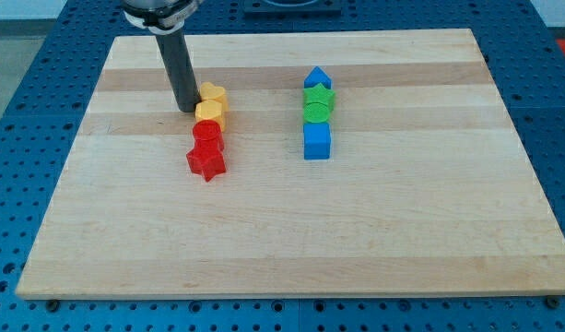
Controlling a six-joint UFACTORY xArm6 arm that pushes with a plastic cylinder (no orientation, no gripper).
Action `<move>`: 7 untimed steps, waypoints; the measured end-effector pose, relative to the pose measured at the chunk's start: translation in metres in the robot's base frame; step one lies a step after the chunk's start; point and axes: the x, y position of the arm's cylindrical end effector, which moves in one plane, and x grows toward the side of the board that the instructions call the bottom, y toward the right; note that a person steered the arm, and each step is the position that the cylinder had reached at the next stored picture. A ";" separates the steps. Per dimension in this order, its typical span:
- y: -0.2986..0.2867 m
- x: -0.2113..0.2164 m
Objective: Move blue triangle slightly right and up a bit
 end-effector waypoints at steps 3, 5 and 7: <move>-0.012 -0.048; 0.068 -0.051; 0.134 -0.030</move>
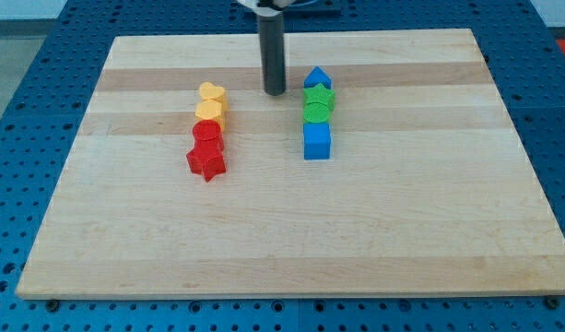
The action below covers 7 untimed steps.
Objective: Move blue triangle slightly right and up a bit
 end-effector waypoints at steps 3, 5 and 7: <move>0.100 0.002; 0.158 0.002; 0.194 -0.015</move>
